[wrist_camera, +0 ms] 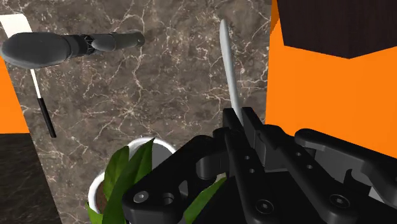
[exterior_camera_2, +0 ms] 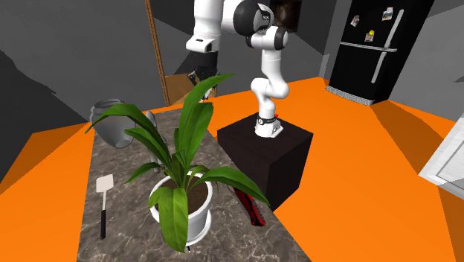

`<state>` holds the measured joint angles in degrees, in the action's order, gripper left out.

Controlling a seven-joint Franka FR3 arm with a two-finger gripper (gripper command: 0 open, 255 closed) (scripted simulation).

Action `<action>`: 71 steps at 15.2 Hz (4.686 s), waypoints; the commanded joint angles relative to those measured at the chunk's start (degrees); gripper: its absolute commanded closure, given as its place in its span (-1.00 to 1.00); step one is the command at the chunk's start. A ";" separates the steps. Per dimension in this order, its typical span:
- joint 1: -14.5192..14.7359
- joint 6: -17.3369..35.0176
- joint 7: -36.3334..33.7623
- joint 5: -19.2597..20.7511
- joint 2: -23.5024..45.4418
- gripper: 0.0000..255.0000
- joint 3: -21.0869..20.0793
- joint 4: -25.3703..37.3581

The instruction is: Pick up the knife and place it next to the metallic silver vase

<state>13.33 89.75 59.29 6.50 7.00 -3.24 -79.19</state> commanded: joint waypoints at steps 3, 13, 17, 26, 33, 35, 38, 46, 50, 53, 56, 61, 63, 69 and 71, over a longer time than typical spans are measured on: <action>-3.26 1.08 5.67 -0.73 -1.80 1.00 2.47 -2.28; -10.75 2.36 19.10 -2.46 -1.22 1.00 8.55 -1.80; -13.87 2.21 24.52 -3.50 0.81 1.00 10.91 0.75; -16.90 6.09 29.31 -4.51 2.27 1.00 12.90 -1.40; -16.74 11.96 28.89 -4.23 0.99 1.00 12.84 -8.55; -16.71 13.57 28.78 -4.18 0.78 1.00 12.83 -10.37; -16.68 15.94 28.64 -4.11 0.58 1.00 12.82 -12.95; -16.66 22.07 28.32 -4.03 0.66 1.00 12.80 -19.01; -16.67 25.05 28.20 -4.04 1.01 1.00 12.79 -21.64; -16.69 27.26 28.12 -4.06 1.40 1.00 12.79 -23.46; -16.71 29.44 28.06 -4.11 1.90 1.00 12.78 -25.15; -16.76 33.02 27.97 -4.22 2.96 1.00 12.77 -27.69; -16.78 34.44 27.95 -4.27 3.46 1.00 12.76 -28.62; -16.87 38.64 27.91 -4.50 5.22 1.00 12.70 -31.07; -16.92 40.02 27.91 -4.59 5.89 1.00 12.67 -31.79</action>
<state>-3.37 129.11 87.17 1.87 12.20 9.22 -110.31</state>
